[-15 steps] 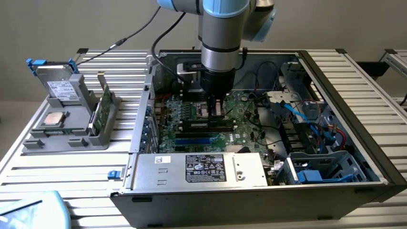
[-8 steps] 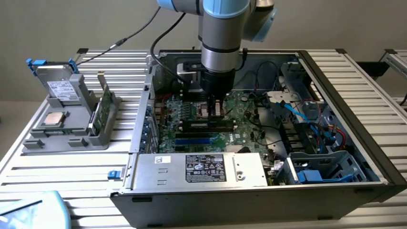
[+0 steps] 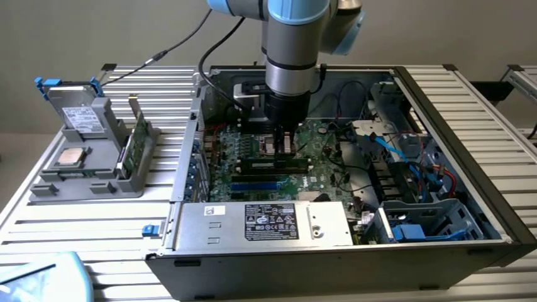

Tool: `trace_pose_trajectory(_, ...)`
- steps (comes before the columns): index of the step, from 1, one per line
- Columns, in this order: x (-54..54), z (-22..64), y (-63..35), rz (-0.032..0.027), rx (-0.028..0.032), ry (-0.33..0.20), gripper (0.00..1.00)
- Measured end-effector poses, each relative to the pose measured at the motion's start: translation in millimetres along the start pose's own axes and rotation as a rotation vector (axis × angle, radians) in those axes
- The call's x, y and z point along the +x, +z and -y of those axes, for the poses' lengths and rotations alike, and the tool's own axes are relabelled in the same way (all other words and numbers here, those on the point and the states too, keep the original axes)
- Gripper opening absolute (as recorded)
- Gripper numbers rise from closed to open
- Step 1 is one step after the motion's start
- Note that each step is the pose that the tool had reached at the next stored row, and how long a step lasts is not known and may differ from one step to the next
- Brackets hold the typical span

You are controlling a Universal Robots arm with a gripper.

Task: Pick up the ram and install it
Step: 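Insert the ram into the slot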

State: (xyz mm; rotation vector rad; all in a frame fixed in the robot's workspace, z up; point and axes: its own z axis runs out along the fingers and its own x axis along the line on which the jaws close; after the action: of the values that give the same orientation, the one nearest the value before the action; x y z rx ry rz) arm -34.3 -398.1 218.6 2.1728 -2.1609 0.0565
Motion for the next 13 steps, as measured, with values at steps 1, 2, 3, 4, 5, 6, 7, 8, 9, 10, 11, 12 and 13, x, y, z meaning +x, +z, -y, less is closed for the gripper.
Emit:
trace_pose_trajectory(1,0.0,0.0,0.0,0.0000,0.0000,0.000,0.14)
trace_pose_trajectory(2,0.0,0.0,0.0,0.0000,0.0000,0.000,0.14)
trace_pose_trajectory(3,0.0,0.0,0.0,0.0000,0.0000,0.000,0.14)
trace_pose_trajectory(4,0.0,0.0,0.0,0.0000,0.0000,0.000,0.14)
trace_pose_trajectory(5,0.0,0.0,0.0,0.0000,0.0000,0.000,0.14)
trace_pose_trajectory(6,0.0,0.0,0.0,0.0000,0.0000,0.000,0.14)
trace_pose_trajectory(7,0.0,0.0,0.0,0.0001,-0.0002,0.000,0.14)
trace_pose_trajectory(8,0.0,-0.1,0.0,0.0002,-0.0004,0.000,0.16)
trace_pose_trajectory(9,0.0,-0.1,0.0,0.0000,-0.0001,0.000,0.22)
trace_pose_trajectory(10,0.0,-0.1,0.0,0.0000,0.0000,0.000,0.22)
trace_pose_trajectory(11,0.0,-0.1,0.0,0.0000,0.0000,0.000,0.28)
trace_pose_trajectory(12,0.0,0.0,0.0,0.0001,0.0000,0.000,0.28)
trace_pose_trajectory(13,0.0,0.0,0.0,0.0000,0.0000,0.000,0.34)
